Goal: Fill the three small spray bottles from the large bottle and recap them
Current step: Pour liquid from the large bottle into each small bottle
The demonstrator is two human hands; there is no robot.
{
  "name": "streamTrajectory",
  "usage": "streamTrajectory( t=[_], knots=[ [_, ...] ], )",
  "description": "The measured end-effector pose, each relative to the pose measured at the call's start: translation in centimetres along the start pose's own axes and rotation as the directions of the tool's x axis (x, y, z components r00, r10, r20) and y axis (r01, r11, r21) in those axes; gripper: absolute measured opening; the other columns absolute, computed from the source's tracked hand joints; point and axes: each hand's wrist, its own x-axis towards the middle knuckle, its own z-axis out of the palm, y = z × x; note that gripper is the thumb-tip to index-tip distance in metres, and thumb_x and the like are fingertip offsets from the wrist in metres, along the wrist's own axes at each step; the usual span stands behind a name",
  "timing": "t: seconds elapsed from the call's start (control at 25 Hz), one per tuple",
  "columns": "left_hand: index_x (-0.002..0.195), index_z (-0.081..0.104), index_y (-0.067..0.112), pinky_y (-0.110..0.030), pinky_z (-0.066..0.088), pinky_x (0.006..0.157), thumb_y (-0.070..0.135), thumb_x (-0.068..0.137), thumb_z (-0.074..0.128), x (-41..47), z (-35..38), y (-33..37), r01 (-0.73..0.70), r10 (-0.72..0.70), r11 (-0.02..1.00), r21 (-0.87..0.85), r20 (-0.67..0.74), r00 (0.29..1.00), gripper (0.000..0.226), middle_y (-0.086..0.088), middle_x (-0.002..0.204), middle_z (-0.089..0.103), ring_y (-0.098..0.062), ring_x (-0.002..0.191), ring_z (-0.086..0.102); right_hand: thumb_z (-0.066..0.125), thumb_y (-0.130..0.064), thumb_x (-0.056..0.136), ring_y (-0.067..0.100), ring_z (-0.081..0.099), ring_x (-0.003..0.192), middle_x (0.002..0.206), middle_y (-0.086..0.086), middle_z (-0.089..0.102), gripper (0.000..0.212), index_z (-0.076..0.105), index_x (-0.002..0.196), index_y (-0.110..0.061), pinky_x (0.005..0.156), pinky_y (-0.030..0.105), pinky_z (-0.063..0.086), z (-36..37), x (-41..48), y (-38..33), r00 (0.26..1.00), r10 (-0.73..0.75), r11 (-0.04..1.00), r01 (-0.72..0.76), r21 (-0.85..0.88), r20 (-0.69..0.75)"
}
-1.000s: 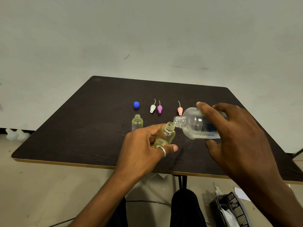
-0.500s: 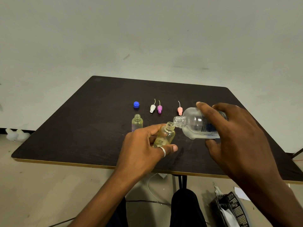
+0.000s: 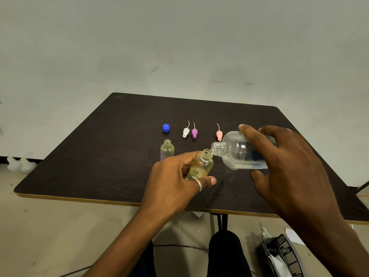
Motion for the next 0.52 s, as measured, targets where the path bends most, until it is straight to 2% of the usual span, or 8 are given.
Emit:
streamTrajectory(
  t=[0.2, 0.4, 0.52],
  knots=[
    [0.113, 0.069, 0.043, -0.013, 0.055, 0.081, 0.032, 0.07, 0.088, -0.02, 0.03, -0.07, -0.007, 0.007, 1.0, 0.002, -0.007, 1.0, 0.048, 0.025, 0.091, 0.074, 0.012, 0.086, 0.068, 0.088, -0.016, 0.057, 0.038, 0.054, 0.111, 0.122, 0.018, 0.059, 0.089, 0.051, 0.139, -0.019, 0.082, 0.045, 0.051, 0.05, -0.01, 0.04, 1.0, 0.001, 1.0, -0.001, 0.003, 0.006],
    [0.107, 0.066, 0.05, -0.006, 0.051, 0.077, 0.033, 0.071, 0.087, 0.02, 0.01, -0.1, -0.01, 0.009, 1.0, 0.012, 0.003, 1.0, 0.045, 0.03, 0.087, 0.071, 0.014, 0.086, 0.066, 0.089, -0.017, 0.056, 0.04, 0.055, 0.111, 0.122, 0.019, 0.06, 0.089, 0.052, 0.137, -0.017, 0.083, 0.047, 0.051, 0.14, -0.01, 0.04, 1.0, 0.002, 1.0, -0.002, 0.011, 0.004],
    [0.111, 0.068, 0.046, -0.006, 0.051, 0.078, 0.034, 0.071, 0.087, 0.02, 0.0, -0.14, -0.014, 0.015, 1.0, 0.01, -0.005, 1.0, 0.046, 0.028, 0.089, 0.072, 0.014, 0.087, 0.066, 0.089, -0.017, 0.057, 0.039, 0.055, 0.111, 0.122, 0.019, 0.059, 0.089, 0.052, 0.138, -0.017, 0.083, 0.047, 0.051, 0.16, -0.02, 0.08, 1.0, 0.003, 1.0, -0.003, 0.008, 0.006]
  ],
)
